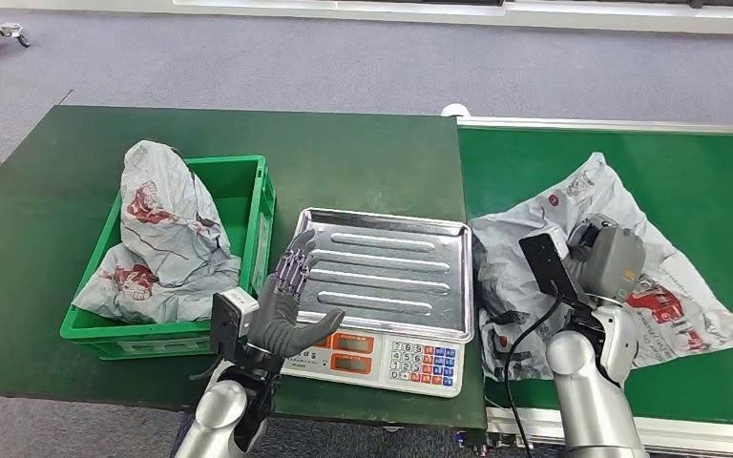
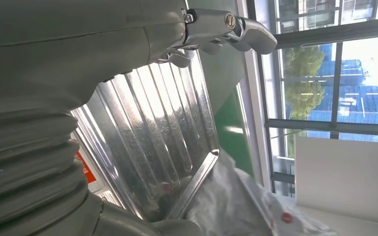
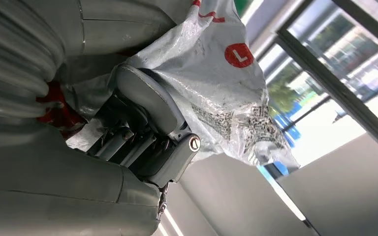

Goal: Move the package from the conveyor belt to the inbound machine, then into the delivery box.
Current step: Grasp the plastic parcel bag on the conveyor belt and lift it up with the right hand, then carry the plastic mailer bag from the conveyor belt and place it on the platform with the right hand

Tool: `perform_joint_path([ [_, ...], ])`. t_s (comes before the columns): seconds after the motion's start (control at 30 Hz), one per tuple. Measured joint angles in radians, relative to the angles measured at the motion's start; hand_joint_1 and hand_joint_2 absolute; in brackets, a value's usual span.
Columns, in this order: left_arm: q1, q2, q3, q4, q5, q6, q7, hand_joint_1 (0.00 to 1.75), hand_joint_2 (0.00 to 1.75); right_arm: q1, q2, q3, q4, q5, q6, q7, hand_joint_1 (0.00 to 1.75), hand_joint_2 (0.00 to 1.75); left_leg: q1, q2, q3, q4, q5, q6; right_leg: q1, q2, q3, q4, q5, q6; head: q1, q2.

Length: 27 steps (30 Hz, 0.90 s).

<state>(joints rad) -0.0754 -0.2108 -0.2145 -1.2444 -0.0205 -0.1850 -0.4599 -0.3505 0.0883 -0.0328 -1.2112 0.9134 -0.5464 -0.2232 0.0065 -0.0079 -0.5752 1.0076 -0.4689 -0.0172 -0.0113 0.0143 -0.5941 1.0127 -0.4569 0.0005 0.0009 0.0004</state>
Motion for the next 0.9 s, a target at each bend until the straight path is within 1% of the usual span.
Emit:
perform_joint_path([
  [0.17,0.000,-0.002,0.004,0.001,-0.004,-0.002,-0.004,0.00,1.75,-0.005,0.000,0.034,-0.050,-0.011,0.025,-0.007,1.75,1.75,0.000,0.000,0.000,0.000,0.000,0.000,0.000,0.000,0.000,0.000,0.000,0.000,0.000,0.000],
  [0.5,0.000,-0.002,0.013,0.003,-0.005,-0.002,-0.011,0.00,1.75,-0.061,0.006,0.099,-0.064,-0.042,0.047,-0.019,1.75,1.75,0.000,-0.001,-0.001,0.000,0.000,0.000,0.000,0.000,-0.001,0.000,0.000,0.000,0.000,0.000],
  [0.57,0.000,-0.002,0.015,0.003,-0.005,-0.001,-0.011,0.00,1.75,-0.094,0.009,0.111,-0.067,-0.047,0.071,-0.009,1.75,1.75,0.000,0.000,-0.001,0.000,0.000,0.000,0.000,0.000,-0.001,0.000,0.001,0.000,0.000,0.000],
  [0.7,-0.001,-0.002,0.021,0.000,-0.003,0.000,-0.013,0.00,1.75,-0.188,0.014,0.151,-0.070,-0.063,0.157,0.020,1.75,1.75,0.000,0.000,-0.002,0.000,0.001,-0.001,0.000,0.001,-0.002,0.001,0.001,-0.001,0.000,0.000],
  [0.8,-0.001,-0.002,0.026,-0.003,0.000,0.002,-0.015,0.00,1.75,-0.225,0.027,0.191,-0.072,-0.071,0.201,0.027,1.75,1.75,0.000,-0.001,-0.002,0.000,0.002,0.000,0.000,0.000,-0.002,0.001,0.001,-0.001,0.000,0.000],
  [0.9,-0.001,-0.003,0.032,-0.003,0.001,0.005,-0.017,0.00,1.75,-0.250,0.046,0.248,-0.072,-0.079,0.219,0.028,1.75,1.75,0.000,0.000,-0.002,0.000,0.002,-0.001,0.000,0.000,-0.003,0.001,0.001,-0.001,0.000,0.000],
])
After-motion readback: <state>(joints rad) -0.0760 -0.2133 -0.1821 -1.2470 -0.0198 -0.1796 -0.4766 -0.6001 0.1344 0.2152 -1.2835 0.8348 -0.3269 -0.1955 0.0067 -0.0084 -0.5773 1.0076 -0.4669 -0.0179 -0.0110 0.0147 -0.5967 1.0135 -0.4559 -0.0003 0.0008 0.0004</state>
